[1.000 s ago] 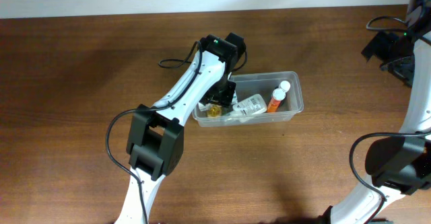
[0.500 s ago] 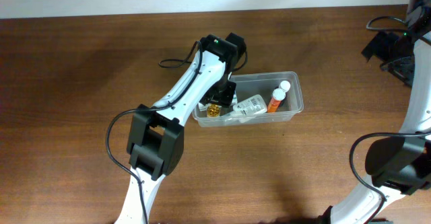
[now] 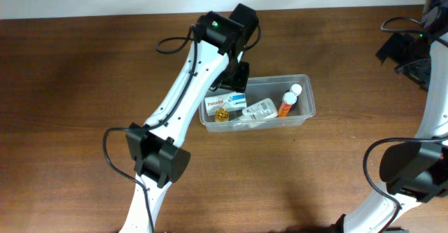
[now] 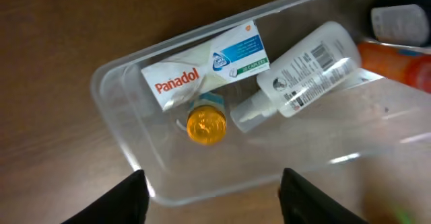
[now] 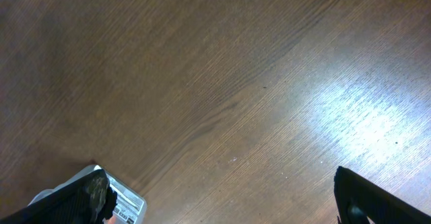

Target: Pack container

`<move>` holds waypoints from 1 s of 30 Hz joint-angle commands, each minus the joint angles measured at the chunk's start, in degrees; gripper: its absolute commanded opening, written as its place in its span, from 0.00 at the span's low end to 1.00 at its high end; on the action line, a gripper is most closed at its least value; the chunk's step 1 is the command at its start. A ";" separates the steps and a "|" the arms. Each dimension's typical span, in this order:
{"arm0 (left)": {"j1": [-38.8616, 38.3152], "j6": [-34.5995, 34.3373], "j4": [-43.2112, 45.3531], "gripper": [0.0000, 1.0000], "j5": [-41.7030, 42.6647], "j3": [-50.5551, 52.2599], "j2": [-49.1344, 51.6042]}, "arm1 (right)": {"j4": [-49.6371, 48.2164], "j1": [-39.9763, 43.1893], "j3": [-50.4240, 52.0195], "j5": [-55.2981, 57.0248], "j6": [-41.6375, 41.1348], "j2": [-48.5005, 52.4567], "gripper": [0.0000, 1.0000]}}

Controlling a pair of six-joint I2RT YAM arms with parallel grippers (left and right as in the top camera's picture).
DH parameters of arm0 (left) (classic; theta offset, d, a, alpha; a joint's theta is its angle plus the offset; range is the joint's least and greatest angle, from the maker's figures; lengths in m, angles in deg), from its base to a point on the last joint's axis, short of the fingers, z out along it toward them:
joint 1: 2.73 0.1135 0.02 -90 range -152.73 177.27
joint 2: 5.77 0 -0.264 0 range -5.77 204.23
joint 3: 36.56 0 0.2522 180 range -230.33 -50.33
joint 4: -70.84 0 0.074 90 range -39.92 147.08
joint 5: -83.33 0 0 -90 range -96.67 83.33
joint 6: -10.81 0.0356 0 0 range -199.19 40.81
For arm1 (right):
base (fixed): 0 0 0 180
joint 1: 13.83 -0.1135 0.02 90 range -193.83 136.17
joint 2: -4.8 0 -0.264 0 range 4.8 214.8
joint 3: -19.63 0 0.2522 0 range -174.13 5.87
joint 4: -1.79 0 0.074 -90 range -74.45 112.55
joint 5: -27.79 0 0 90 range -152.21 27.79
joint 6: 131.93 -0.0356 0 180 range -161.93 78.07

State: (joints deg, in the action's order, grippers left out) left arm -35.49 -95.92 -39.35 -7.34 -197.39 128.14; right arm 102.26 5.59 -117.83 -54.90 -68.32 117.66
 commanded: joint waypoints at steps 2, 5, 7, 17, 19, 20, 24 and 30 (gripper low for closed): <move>0.28 0.13 -0.31 0.67 0.94 -1.60 -1.05 | -0.13 0.11 -0.59 0.70 -0.26 -0.94 0.98; 0.28 1.90 -0.31 0.75 1.09 -1.60 -2.43 | -0.13 0.11 -0.59 0.70 -0.26 -0.96 0.98; 0.31 3.39 -0.28 0.86 1.05 -1.60 -3.89 | -0.13 0.11 -0.59 0.70 -0.28 -0.96 0.98; 0.31 7.45 -0.28 0.99 -1.77 -1.44 -15.93 | -0.13 0.11 -0.59 0.70 -0.26 -0.94 0.98; 0.28 7.48 -0.28 0.99 -2.67 -0.83 -18.86 | -0.13 0.11 -0.59 0.70 -0.26 -0.94 0.98; 0.31 7.48 -0.28 0.99 -3.17 -0.39 -20.11 | -0.13 0.11 -0.59 0.70 -0.26 -0.94 0.98; 0.31 7.45 -0.28 0.99 -8.26 4.00 -26.56 | -0.13 0.11 -0.59 0.70 -0.26 -0.94 0.98; 0.28 7.41 -0.28 0.99 -10.32 16.96 -36.65 | -0.13 0.11 -0.59 0.70 -0.26 -0.94 0.98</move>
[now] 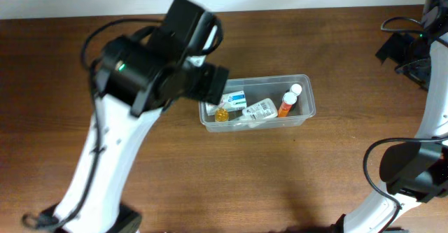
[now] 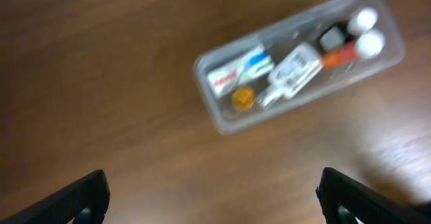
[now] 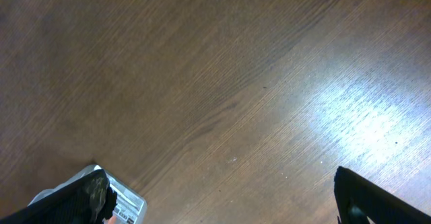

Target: Pack container

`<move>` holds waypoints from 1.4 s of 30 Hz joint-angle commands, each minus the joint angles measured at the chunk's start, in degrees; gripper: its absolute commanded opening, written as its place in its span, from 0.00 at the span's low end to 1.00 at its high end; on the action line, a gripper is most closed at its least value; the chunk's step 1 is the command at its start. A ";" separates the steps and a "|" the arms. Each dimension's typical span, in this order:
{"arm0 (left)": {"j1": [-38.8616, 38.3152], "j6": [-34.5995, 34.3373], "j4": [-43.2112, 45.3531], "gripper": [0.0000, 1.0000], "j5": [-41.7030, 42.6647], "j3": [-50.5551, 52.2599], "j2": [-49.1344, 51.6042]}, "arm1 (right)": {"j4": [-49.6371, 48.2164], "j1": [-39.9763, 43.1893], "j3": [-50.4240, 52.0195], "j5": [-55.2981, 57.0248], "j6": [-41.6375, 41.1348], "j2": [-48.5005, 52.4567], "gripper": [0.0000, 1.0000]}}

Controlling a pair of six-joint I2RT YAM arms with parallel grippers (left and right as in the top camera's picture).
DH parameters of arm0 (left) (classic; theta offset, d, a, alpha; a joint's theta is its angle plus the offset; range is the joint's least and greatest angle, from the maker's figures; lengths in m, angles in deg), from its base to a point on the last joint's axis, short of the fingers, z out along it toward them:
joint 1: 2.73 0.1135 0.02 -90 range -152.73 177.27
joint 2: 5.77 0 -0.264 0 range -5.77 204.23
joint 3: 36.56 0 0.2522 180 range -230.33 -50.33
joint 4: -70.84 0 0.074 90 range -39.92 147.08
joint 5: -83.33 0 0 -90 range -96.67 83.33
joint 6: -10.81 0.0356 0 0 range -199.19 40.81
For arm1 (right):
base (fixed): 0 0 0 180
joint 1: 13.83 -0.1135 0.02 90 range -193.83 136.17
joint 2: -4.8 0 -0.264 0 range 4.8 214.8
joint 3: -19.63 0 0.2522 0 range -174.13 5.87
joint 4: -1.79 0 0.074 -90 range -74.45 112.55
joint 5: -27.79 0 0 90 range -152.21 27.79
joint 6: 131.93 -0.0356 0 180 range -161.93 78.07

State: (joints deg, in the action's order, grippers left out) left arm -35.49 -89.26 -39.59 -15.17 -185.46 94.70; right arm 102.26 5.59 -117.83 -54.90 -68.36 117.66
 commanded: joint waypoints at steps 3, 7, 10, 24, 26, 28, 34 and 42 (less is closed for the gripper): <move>0.31 0.70 -0.04 0.99 -2.58 13.35 -8.39 | -0.13 0.11 -0.59 0.70 -0.22 -0.94 0.98; 0.28 -4.66 0.15 0.99 -7.69 22.40 -15.52 | -0.13 0.11 -0.59 0.70 -0.22 -0.94 0.98; 0.28 -7.10 1.73 0.99 -9.14 25.94 -20.06 | -0.13 0.11 -0.59 0.70 -0.24 -0.94 0.99; 0.28 -10.62 30.64 0.99 -7.32 63.82 -49.22 | -0.13 0.11 -0.59 0.70 -0.22 -0.94 0.98; 0.28 -12.31 33.57 0.99 -6.93 69.26 -52.63 | -0.13 0.11 -0.59 0.70 -0.22 -0.94 0.98; 0.28 -14.43 35.58 0.99 -6.91 73.53 -54.99 | -0.13 0.11 -0.59 0.70 -0.22 -0.94 0.98; 0.28 -20.15 36.76 0.99 -6.91 79.73 -55.91 | -0.13 0.11 -0.59 0.70 -0.22 -0.96 0.98; 0.28 -20.13 36.20 0.99 -6.47 80.35 -52.02 | -0.13 0.11 -0.59 0.70 -0.22 -0.94 0.98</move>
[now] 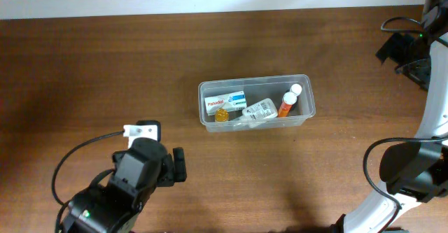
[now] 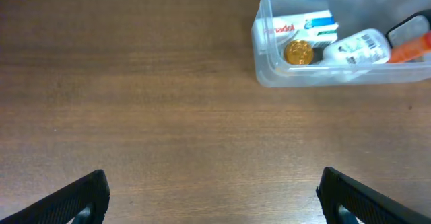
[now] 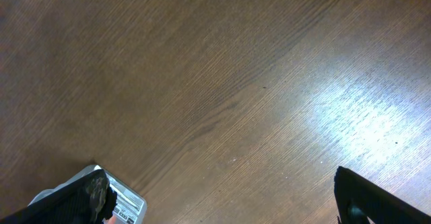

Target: Pack container

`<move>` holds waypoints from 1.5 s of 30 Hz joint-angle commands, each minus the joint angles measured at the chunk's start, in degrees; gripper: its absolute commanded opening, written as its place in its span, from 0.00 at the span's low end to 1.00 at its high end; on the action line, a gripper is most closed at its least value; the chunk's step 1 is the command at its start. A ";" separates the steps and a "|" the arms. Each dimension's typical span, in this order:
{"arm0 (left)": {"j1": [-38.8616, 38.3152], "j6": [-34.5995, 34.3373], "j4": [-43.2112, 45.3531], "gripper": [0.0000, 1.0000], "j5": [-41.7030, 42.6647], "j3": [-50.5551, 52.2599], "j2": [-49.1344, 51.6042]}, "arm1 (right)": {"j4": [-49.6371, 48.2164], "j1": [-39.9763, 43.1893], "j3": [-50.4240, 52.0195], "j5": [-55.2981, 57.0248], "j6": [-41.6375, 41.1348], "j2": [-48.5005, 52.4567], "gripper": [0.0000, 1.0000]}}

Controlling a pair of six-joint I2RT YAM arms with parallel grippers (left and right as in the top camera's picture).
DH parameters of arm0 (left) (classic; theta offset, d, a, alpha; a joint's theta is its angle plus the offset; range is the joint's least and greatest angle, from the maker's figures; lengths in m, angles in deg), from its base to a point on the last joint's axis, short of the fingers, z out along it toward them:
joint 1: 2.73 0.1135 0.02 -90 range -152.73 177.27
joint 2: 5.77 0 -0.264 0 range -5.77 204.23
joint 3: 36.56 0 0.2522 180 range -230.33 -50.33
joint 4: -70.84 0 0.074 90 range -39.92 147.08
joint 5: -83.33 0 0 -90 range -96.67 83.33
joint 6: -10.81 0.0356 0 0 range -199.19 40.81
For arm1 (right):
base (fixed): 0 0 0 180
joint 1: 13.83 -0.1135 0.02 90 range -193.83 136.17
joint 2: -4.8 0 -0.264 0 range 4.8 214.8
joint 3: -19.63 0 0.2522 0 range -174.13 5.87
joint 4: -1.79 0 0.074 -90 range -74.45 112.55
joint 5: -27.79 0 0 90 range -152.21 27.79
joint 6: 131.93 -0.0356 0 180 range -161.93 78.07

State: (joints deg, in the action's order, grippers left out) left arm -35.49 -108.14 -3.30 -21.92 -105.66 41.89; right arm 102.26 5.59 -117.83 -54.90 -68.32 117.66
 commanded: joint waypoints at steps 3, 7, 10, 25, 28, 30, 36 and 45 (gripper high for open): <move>0.28 -1.25 0.26 0.99 0.46 0.55 1.97 | -0.13 0.11 -0.59 0.70 -0.28 -0.94 0.98; 0.28 -1.20 1.44 0.99 0.39 0.55 4.09 | -0.13 0.11 -0.59 0.70 -0.26 -0.94 0.98; 0.28 -1.20 1.44 0.99 -0.07 0.55 5.62 | -0.13 0.11 -0.59 0.70 -0.28 -0.96 0.98; 0.28 -1.18 4.68 1.00 -2.64 0.55 10.82 | -0.13 0.11 -0.59 0.70 -0.28 -0.94 0.98; 0.28 -1.01 4.66 0.99 -2.60 0.55 10.84 | -0.13 0.11 -0.59 0.70 -0.28 -0.94 0.98; 0.28 -1.01 4.66 0.99 -2.60 0.55 10.64 | -0.13 0.11 -0.59 0.70 -0.28 -0.94 0.98; 0.31 -0.98 7.15 0.99 -2.82 1.77 5.31 | -0.15 0.11 -0.59 0.70 -0.28 -0.94 0.98; 3.67 -1.01 21.79 0.99 -3.37 16.96 -11.50 | -0.13 0.11 -0.59 0.70 -0.26 -0.94 0.98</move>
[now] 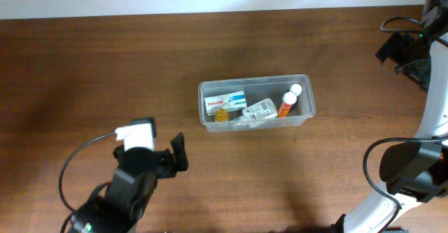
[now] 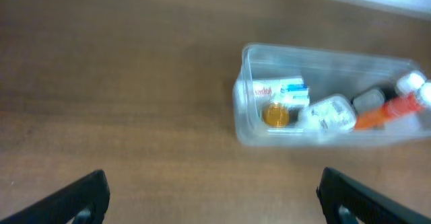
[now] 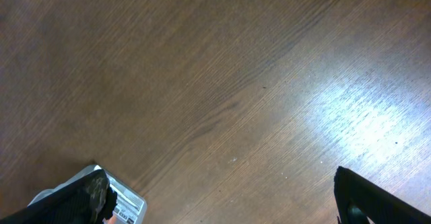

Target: Pack container

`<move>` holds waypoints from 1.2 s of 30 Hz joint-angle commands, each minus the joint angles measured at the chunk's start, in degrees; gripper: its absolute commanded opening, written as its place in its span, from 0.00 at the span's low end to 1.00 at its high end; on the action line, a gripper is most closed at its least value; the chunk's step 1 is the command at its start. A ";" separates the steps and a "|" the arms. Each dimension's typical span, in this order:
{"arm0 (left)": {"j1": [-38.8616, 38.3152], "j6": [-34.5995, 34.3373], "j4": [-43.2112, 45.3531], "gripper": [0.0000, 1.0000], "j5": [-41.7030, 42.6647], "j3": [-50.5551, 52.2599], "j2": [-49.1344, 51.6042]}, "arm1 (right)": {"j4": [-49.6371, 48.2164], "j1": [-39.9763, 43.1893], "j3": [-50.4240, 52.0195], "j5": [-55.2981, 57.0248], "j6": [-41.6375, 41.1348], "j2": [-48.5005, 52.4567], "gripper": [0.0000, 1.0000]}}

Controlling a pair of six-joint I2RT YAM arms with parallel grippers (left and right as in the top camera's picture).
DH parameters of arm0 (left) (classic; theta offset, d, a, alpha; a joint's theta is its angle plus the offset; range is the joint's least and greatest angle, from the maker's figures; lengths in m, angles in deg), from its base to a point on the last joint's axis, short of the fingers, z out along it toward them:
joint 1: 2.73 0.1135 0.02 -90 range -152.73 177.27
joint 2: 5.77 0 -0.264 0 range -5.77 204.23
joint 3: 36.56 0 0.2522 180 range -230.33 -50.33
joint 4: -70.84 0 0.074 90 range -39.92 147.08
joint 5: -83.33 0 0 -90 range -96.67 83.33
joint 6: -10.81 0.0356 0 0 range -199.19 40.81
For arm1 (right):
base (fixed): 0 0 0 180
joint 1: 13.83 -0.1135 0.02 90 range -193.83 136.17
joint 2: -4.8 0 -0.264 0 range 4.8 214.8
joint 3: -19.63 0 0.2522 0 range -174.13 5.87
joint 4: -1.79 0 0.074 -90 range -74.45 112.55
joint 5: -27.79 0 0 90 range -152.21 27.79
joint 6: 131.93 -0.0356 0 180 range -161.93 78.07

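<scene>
A clear plastic container (image 1: 256, 105) (image 2: 250, 138) sits mid-table. Inside lie a white Panadol box (image 1: 225, 101) (image 2: 278, 89), a small bottle with a gold cap (image 1: 221, 115) (image 2: 275, 115), a clear spray bottle (image 1: 260, 109) (image 2: 327, 114) and an orange tube with a white cap (image 1: 288, 101) (image 2: 397, 105). My left gripper (image 2: 214, 200) is open over bare wood, well to the container's lower left. My right gripper (image 3: 225, 197) hangs open over bare wood at the far right, far from the container.
The brown wooden table (image 1: 84, 72) runs to a white wall along its far edge. My left arm's body (image 1: 133, 177) fills the lower left of the overhead view. My right arm (image 1: 420, 121) and its cables stand along the right edge.
My left wrist has tilted up, so the container now sits lower and more central in its view; the arm's head shifted slightly. The container's contents and the right arm are unchanged.
My left gripper was open right above the container's left end, by the Panadol box and gold-capped bottle. Then it was raised high over the container. Later it was back at the table's lower left, where it stays. The right arm never moved.
</scene>
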State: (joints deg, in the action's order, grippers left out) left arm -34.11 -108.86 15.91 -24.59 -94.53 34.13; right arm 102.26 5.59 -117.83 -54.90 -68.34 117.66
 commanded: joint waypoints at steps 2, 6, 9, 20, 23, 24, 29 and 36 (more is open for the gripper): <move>4.09 -0.28 5.62 0.99 0.39 9.44 -6.16 | -0.13 0.11 -0.59 0.70 -0.26 -0.94 0.98; 7.85 -0.31 10.99 0.99 2.56 14.78 -9.70 | -0.13 0.11 -0.59 0.70 -0.26 -0.96 0.98; 10.47 -0.31 12.94 0.99 4.74 17.25 -12.22 | -0.13 0.11 -0.59 0.70 -0.26 -0.94 0.98; 15.91 -0.31 18.58 0.99 5.07 25.53 -23.78 | -0.15 0.11 -0.59 0.70 -0.24 -0.94 0.98; 17.84 -0.33 18.93 0.99 5.07 27.71 -26.16 | -0.13 0.11 -0.59 0.70 -0.24 -0.94 0.98; 18.27 -0.33 19.74 0.99 5.07 28.39 -26.67 | -0.13 0.11 -0.59 0.70 -0.26 -0.94 0.98; 20.02 -0.33 29.29 0.99 5.07 32.48 -29.09 | -0.13 0.11 -0.59 0.70 -0.26 -0.94 0.98; 20.09 -0.33 41.13 0.99 5.07 38.03 -31.36 | -0.13 0.11 -0.59 0.70 -0.26 -0.94 0.98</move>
State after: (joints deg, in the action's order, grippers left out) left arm -14.31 -109.06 55.45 -20.15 -58.73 3.77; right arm 102.26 5.59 -117.83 -54.88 -68.36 117.66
